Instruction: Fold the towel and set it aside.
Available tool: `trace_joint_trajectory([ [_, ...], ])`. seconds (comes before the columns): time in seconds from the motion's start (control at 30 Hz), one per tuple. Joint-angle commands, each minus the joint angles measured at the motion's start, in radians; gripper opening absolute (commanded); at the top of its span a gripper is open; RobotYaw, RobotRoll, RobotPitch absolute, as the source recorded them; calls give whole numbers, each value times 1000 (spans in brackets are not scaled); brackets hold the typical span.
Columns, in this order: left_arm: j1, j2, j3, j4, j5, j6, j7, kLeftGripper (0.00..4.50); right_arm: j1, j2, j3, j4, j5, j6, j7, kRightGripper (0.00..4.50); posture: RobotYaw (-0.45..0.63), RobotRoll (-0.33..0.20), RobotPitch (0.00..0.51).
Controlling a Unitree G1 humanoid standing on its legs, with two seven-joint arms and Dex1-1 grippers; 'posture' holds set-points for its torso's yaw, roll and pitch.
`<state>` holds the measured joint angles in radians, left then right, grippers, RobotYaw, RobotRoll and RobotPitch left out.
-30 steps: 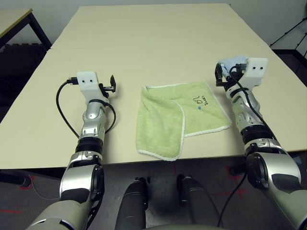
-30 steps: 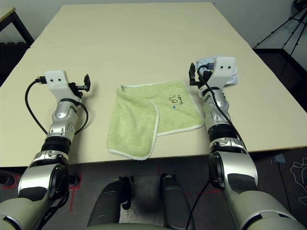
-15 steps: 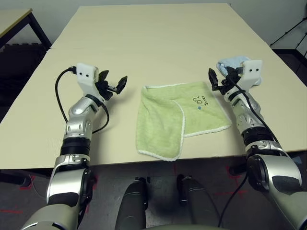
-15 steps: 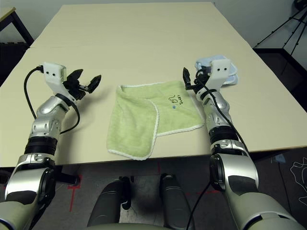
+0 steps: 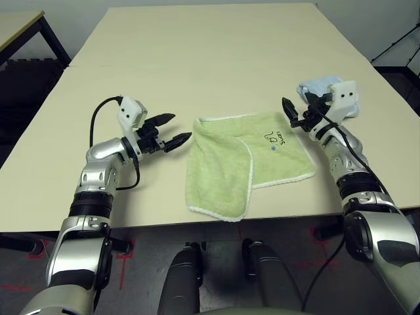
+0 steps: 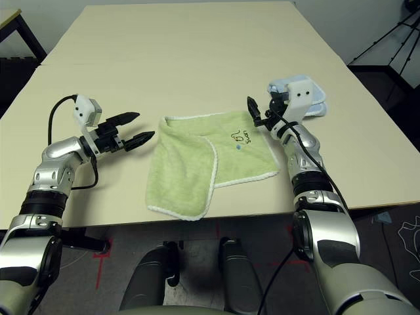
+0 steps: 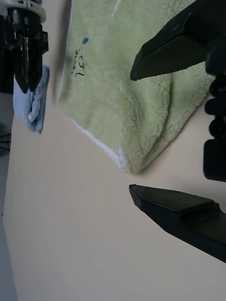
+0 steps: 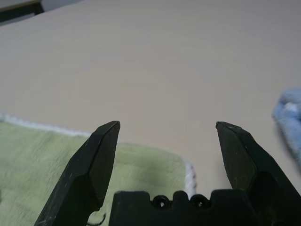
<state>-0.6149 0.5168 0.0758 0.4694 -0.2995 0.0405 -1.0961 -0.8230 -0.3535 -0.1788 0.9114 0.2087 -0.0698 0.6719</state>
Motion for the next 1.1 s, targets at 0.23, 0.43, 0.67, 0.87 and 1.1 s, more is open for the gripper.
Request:
trace_joint_trajectory([
  [0.23,74,19,-23,-181,-33,124,-14,4500,-200,-91,115,200,-122,166,97,4458,65,0,173],
  [0.43,106,16,-24,-267,-39,168,12,4500,-280,-113,148,305,-178,201,125,4458,80,0,197],
  [0.67,145,32,-20,-367,-60,230,26,4500,-299,-120,122,338,-185,206,119,4458,68,0,226],
  [0.87,131,57,-15,-406,-87,280,26,4500,-296,-147,88,320,-165,221,123,4458,26,0,253],
  [1.1,141,92,-8,-431,-113,296,18,4500,-302,-183,66,311,-166,224,104,4458,4,0,298],
])
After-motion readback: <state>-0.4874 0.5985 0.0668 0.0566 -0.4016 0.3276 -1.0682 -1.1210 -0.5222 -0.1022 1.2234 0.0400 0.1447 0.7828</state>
